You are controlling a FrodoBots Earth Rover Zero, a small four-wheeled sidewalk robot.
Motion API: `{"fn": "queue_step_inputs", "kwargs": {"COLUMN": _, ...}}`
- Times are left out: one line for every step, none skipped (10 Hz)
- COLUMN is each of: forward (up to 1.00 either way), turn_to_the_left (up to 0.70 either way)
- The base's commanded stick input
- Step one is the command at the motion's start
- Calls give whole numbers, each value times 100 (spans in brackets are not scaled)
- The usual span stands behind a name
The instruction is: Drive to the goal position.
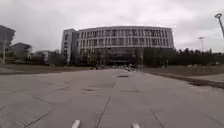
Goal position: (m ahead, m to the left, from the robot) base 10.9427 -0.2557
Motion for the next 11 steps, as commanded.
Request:
{"fn": "queue_step_inputs", "kwargs": {"forward": 100, "turn_to_the_left": 0}}
{"fn": "queue_step_inputs", "kwargs": {"forward": 100, "turn_to_the_left": 0}}
{"fn": "queue_step_inputs", "kwargs": {"forward": 100, "turn_to_the_left": 0}}
{"fn": "queue_step_inputs", "kwargs": {"forward": 100, "turn_to_the_left": 0}}
{"fn": "queue_step_inputs", "kwargs": {"forward": 100, "turn_to_the_left": 0}}
{"fn": "queue_step_inputs", "kwargs": {"forward": 100, "turn_to_the_left": 0}}
{"fn": "queue_step_inputs", "kwargs": {"forward": 100, "turn_to_the_left": 0}}
{"fn": "queue_step_inputs", "kwargs": {"forward": 100, "turn_to_the_left": 0}}
{"fn": "queue_step_inputs", "kwargs": {"forward": 100, "turn_to_the_left": 0}}
{"fn": "queue_step_inputs", "kwargs": {"forward": 100, "turn_to_the_left": 0}}
{"fn": "queue_step_inputs", "kwargs": {"forward": 100, "turn_to_the_left": 0}}
